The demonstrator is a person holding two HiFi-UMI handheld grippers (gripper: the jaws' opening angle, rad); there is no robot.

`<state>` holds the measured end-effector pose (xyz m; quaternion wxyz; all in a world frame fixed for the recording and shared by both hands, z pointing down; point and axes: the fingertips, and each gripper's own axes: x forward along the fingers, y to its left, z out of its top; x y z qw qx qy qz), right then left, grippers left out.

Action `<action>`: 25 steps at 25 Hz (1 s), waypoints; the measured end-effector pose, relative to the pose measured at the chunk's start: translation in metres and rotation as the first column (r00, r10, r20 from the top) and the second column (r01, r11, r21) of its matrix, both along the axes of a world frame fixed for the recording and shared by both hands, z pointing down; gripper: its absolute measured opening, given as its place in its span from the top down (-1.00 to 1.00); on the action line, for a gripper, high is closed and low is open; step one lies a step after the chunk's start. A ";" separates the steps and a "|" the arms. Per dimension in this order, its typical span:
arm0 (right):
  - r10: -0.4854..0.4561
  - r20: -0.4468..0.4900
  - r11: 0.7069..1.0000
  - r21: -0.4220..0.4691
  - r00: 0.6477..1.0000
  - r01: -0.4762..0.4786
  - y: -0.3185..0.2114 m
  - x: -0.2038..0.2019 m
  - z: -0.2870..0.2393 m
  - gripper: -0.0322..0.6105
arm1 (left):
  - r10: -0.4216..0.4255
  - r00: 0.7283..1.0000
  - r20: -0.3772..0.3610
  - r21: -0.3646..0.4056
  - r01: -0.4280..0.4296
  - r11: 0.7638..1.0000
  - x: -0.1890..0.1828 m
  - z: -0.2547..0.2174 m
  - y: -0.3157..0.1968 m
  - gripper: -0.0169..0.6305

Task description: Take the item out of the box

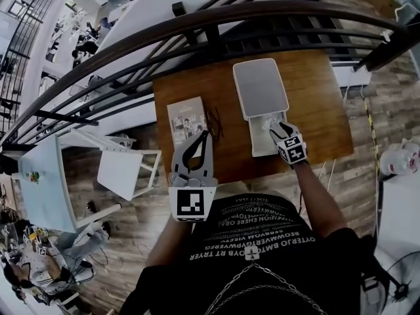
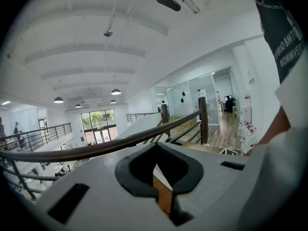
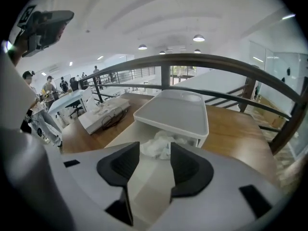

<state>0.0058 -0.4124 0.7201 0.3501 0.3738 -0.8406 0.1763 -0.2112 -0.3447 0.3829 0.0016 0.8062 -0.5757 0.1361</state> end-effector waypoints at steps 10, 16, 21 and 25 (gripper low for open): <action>0.054 -0.146 0.995 -0.079 0.988 -0.066 -0.029 0.001 0.042 0.16 | -0.027 1.000 0.003 -0.027 0.027 0.999 -0.039 0.010 -0.007 0.93; 0.024 -0.268 0.992 -0.116 0.963 -0.057 -0.026 -0.006 0.056 0.16 | -0.020 1.000 -0.011 -0.028 0.020 0.999 -0.051 0.016 -0.005 0.93; -0.038 -0.365 0.998 -0.069 0.930 0.014 -0.024 0.001 0.059 0.56 | 0.001 1.000 -0.010 -0.033 -0.002 0.999 -0.046 0.018 -0.001 0.93; -0.077 -0.367 0.997 -0.044 0.927 0.066 -0.018 0.000 0.059 0.83 | 0.033 0.999 -0.002 -0.026 -0.033 0.999 -0.037 0.020 0.002 0.93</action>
